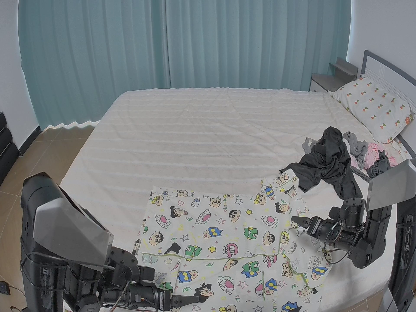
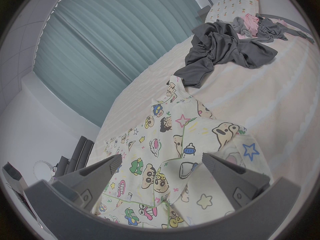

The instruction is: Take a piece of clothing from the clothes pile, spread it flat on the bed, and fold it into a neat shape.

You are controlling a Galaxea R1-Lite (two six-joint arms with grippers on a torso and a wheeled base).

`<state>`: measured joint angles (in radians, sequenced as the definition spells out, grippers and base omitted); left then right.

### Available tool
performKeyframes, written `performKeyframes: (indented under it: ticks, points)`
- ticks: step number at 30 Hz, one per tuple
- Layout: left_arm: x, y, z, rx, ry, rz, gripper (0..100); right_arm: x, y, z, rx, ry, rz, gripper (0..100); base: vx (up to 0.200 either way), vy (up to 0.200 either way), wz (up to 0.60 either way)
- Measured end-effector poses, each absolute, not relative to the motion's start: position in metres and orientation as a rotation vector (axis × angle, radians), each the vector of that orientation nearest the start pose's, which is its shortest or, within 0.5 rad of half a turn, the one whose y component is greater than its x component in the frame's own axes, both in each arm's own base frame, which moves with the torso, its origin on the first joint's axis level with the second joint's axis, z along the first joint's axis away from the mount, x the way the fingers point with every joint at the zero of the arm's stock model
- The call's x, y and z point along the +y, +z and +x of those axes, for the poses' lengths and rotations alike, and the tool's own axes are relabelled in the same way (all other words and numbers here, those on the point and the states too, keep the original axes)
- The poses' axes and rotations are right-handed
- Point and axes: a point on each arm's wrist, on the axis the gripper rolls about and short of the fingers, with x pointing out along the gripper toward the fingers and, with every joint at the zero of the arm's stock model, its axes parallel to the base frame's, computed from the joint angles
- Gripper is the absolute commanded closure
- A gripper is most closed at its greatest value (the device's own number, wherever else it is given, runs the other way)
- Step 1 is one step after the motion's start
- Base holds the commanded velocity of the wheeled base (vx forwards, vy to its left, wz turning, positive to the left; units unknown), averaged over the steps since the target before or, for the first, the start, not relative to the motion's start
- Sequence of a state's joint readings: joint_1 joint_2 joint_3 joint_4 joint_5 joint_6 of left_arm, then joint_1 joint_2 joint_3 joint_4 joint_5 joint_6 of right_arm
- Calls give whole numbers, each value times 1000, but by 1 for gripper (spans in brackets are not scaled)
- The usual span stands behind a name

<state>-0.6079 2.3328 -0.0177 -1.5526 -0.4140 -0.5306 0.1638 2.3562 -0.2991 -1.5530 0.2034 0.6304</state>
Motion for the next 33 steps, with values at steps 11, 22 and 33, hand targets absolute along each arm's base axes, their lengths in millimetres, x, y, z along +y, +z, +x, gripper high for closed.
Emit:
performKeyframes:
  ticks: [11,22,33]
  points:
    - [-130,-34,168,1088,-690,-374,0,51,-27,282,603,188,620,0,0,0,0]
    - [-114,-7,188,905,-602,-523,0,52,-27,282,604,189,619,0,0,0,0]
    - [-81,-29,211,833,-396,-347,0,51,-27,282,604,188,619,0,0,0,0]
